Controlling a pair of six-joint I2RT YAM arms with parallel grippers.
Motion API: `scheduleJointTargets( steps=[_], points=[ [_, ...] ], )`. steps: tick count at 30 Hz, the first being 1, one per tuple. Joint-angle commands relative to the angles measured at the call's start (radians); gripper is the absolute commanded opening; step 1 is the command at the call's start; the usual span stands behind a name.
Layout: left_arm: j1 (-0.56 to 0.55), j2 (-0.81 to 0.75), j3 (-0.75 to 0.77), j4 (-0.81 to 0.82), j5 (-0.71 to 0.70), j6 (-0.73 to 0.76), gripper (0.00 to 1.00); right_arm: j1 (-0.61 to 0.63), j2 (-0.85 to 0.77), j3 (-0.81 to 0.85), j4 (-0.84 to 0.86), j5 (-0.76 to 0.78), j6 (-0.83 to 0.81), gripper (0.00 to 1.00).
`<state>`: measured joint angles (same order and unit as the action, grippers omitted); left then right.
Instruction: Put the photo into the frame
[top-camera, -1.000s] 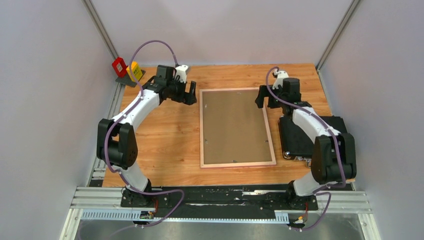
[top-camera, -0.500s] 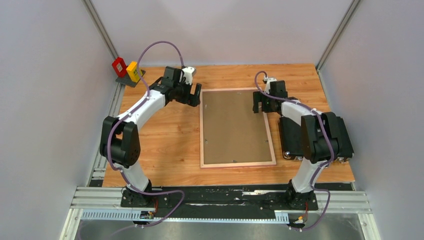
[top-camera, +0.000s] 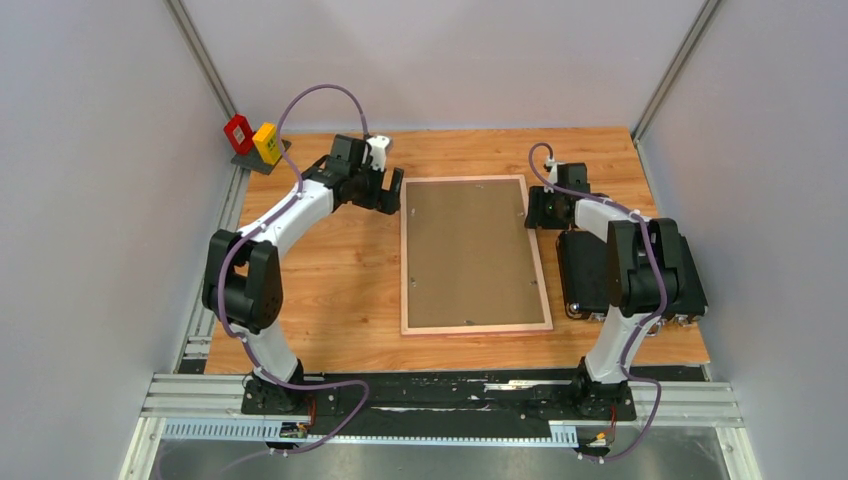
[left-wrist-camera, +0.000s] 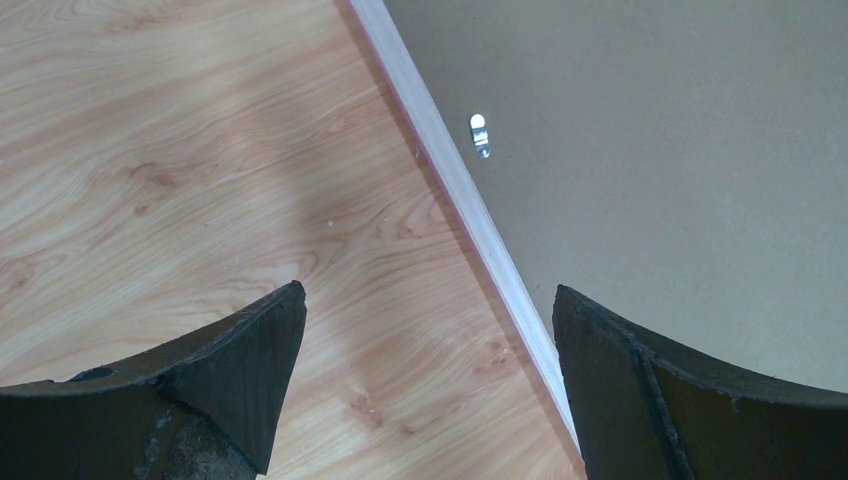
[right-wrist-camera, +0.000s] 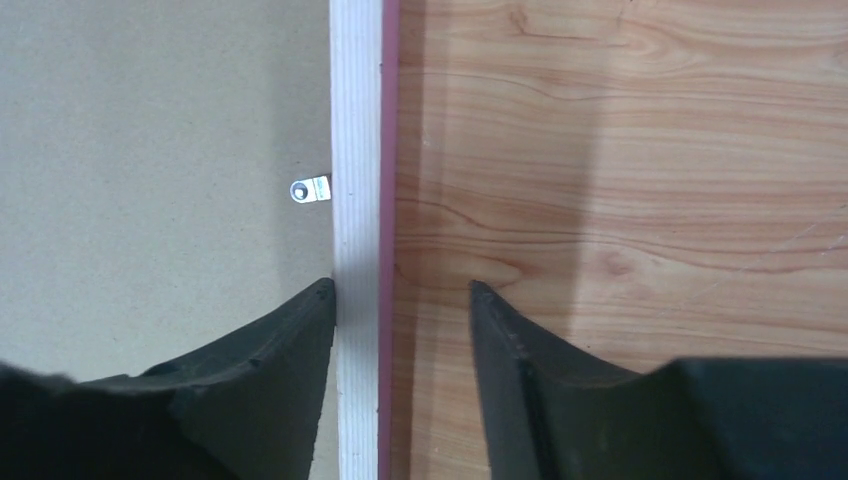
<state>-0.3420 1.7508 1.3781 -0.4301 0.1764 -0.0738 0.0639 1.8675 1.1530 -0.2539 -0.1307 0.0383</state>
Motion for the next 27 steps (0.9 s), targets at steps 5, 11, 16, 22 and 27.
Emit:
scheduleJointTargets(
  steps=[5, 11, 16, 22, 27],
  points=[
    [-0.009, 0.021, 0.012, 0.019, -0.008, -0.015, 1.00, -0.019, 0.004, 0.034, -0.030, -0.046, 0.012, 0.40],
    [-0.011, 0.064, 0.047, -0.007, 0.002, -0.020, 1.00, -0.021, 0.014, 0.042, -0.038, -0.044, 0.014, 0.26],
    [-0.015, 0.166, 0.163, -0.091, 0.005, -0.028, 0.99, -0.021, 0.023, 0.052, -0.043, -0.050, 0.012, 0.11],
    [-0.029, 0.319, 0.329, -0.197, -0.019, -0.038, 0.97, -0.022, 0.027, 0.056, -0.048, -0.056, 0.010, 0.00],
    [-0.044, 0.418, 0.453, -0.265, -0.043, -0.060, 0.94, -0.022, 0.031, 0.060, -0.052, -0.061, 0.011, 0.00]
  ],
)
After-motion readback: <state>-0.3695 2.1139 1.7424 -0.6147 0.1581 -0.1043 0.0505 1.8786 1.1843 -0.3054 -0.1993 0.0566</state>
